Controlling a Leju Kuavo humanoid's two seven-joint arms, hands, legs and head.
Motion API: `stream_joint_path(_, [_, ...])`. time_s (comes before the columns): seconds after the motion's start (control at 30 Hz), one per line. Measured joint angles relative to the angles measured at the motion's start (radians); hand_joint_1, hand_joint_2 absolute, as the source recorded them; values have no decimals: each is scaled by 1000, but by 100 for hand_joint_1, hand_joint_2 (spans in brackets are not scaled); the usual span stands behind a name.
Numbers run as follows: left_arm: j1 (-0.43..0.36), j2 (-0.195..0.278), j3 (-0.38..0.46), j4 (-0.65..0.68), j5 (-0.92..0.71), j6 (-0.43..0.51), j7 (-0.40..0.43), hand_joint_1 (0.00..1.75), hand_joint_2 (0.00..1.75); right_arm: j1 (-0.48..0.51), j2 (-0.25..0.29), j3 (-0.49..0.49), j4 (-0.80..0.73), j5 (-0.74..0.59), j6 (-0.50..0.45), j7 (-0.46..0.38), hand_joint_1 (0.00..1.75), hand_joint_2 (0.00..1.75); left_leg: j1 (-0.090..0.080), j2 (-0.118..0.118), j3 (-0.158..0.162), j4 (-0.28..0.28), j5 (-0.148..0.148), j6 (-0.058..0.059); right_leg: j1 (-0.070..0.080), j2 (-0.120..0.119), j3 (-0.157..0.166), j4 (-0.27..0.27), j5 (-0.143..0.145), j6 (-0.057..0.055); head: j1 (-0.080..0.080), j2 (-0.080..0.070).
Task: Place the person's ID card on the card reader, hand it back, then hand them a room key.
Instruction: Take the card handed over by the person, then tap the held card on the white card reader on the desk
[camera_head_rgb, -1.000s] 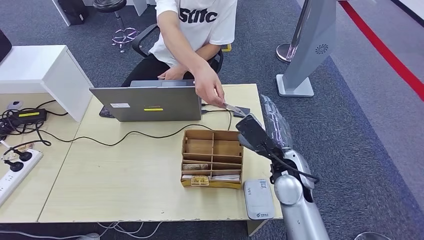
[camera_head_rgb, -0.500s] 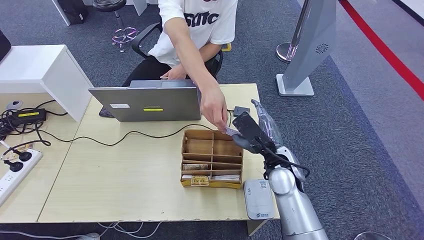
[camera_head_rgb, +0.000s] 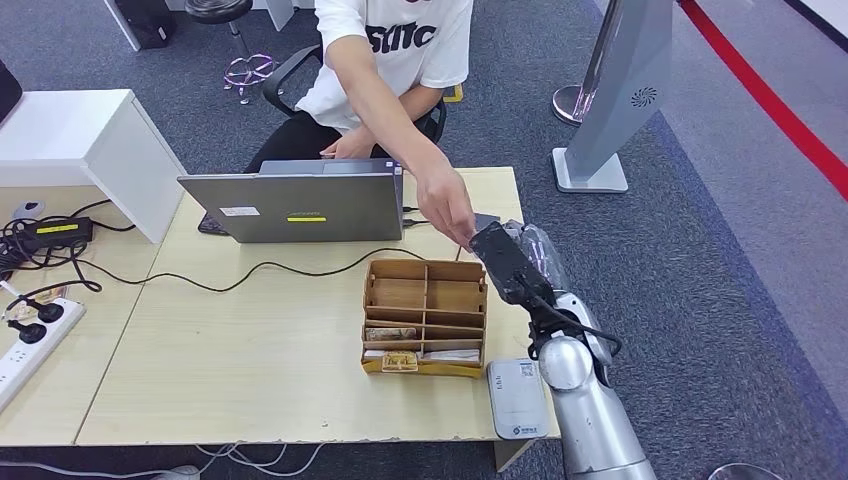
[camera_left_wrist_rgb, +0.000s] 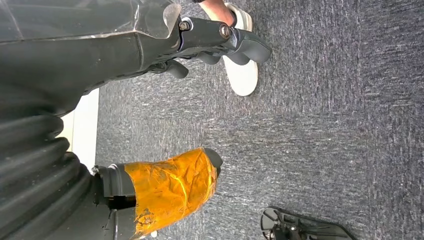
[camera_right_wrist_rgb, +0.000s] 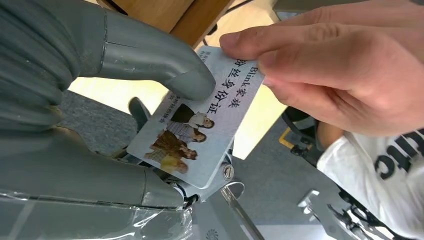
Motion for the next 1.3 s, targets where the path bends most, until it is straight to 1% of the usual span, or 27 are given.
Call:
stream_joint_path(0.1, [1, 1, 0, 0, -1, 2, 8, 0, 175, 39, 0, -2, -76, -109, 32, -40, 175, 175, 0, 0, 0, 0, 0, 0, 0, 0, 0, 0, 0, 0, 0, 0])
stream_joint_path(0.17, [3, 2, 1, 1, 4, 7, 13, 0, 175, 85, 0, 1, -166, -156, 42, -66, 175, 175, 0, -1, -1, 0, 0, 0, 0, 0, -1, 0, 0, 0, 0, 0])
stream_joint_path(0.23, [7, 3, 4, 2, 14, 14, 16, 0, 175, 150, -3, 11, -290, -137, 29, -83, 175, 175, 0, -1, -2, 0, 0, 0, 0, -1, -2, 0, -1, 0, 0, 0])
stream_joint_path(0.37, [18, 3, 16, 2, 29, 23, 16, 0, 175, 308, -21, 35, -544, -30, -40, -108, 175, 175, 0, -1, -3, 0, -1, 0, 0, 0, -3, 0, -1, 0, 0, 0])
stream_joint_path(0.43, [20, 3, 20, 2, 31, 24, 16, 0, 175, 359, -29, 40, -619, -18, -51, -115, 175, 175, 0, 0, -4, 0, -1, -1, 0, 0, -4, 0, -1, 0, 0, 0])
stream_joint_path(0.5, [20, 3, 22, 2, 31, 24, 16, 0, 175, 389, -35, 47, -670, -15, -53, -121, 175, 175, 0, 0, -4, 0, -1, -1, 0, 0, -4, 0, -1, 0, 0, 0])
stream_joint_path(0.73, [20, 3, 34, 2, 31, 24, 16, 0, 175, 428, -43, 52, -744, -16, -54, -126, 175, 175, 0, 0, -4, 0, 0, -1, 0, 0, -4, 0, 0, 0, 0, 0])
stream_joint_path(1.13, [20, 2, 35, 2, 31, 24, 16, 0, 175, 440, -50, 56, -770, -12, -56, -127, 175, 175, 0, 0, -4, 0, 1, -1, 0, 0, -4, 0, 0, 0, 0, 0])
stream_joint_path(1.2, [20, 2, 36, 2, 34, 27, 16, 0, 175, 449, -55, 56, -773, 10, -71, -140, 175, 175, 0, 0, -4, 0, 1, -1, 0, 0, -4, 0, 0, 0, 0, 0])
stream_joint_path(1.3, [22, -3, 46, 2, 46, 40, 16, 0, 175, 512, -81, 51, -793, 99, -148, -183, 175, 175, 0, -1, -4, 0, 0, -1, 0, -2, -3, 0, 0, 0, 0, 0])
